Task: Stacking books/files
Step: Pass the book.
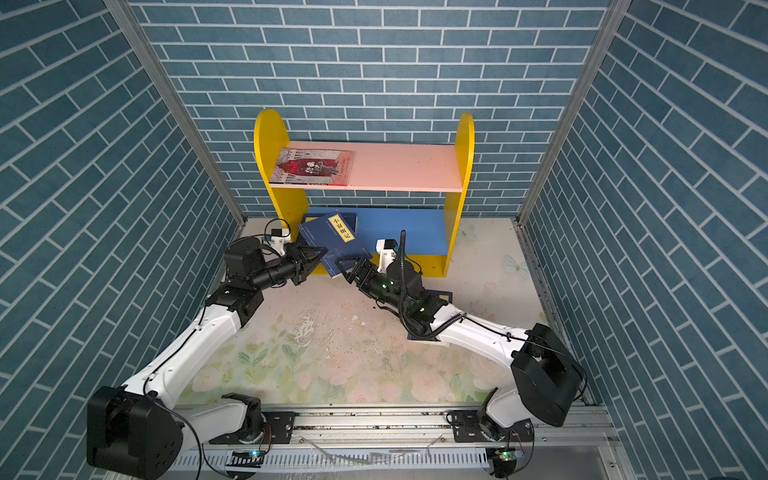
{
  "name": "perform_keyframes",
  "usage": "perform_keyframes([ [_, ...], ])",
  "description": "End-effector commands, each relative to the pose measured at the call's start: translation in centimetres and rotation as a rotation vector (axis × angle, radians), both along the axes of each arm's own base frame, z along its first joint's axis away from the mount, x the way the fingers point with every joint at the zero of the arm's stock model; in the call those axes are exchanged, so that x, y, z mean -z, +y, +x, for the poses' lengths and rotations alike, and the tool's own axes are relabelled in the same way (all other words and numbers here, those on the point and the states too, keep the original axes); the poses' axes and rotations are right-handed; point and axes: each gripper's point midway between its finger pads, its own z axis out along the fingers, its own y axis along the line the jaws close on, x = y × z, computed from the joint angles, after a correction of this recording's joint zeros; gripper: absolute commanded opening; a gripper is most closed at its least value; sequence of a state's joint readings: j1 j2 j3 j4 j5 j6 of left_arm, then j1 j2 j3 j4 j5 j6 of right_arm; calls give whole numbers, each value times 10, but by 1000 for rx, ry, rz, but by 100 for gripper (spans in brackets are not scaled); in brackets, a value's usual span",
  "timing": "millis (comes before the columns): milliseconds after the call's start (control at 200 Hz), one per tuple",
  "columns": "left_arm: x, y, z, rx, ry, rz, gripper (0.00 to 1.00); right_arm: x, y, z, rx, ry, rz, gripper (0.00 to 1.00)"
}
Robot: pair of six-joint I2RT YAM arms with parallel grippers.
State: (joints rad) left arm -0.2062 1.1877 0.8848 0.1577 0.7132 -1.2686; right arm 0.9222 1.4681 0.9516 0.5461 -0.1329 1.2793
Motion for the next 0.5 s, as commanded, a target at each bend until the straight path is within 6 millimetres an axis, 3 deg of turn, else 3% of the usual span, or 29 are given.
perform_keyframes([
  [0,-17,3,2,-13,-60,-21,0,-19,3,7,32,-11,102,83],
  [295,-12,4,0,-16,-41,-26,0,-10,10,20,64,-20,62,74],
  [495,-10,6,2,-24,-27,-33,0,-10,8,28,99,-31,99,61],
])
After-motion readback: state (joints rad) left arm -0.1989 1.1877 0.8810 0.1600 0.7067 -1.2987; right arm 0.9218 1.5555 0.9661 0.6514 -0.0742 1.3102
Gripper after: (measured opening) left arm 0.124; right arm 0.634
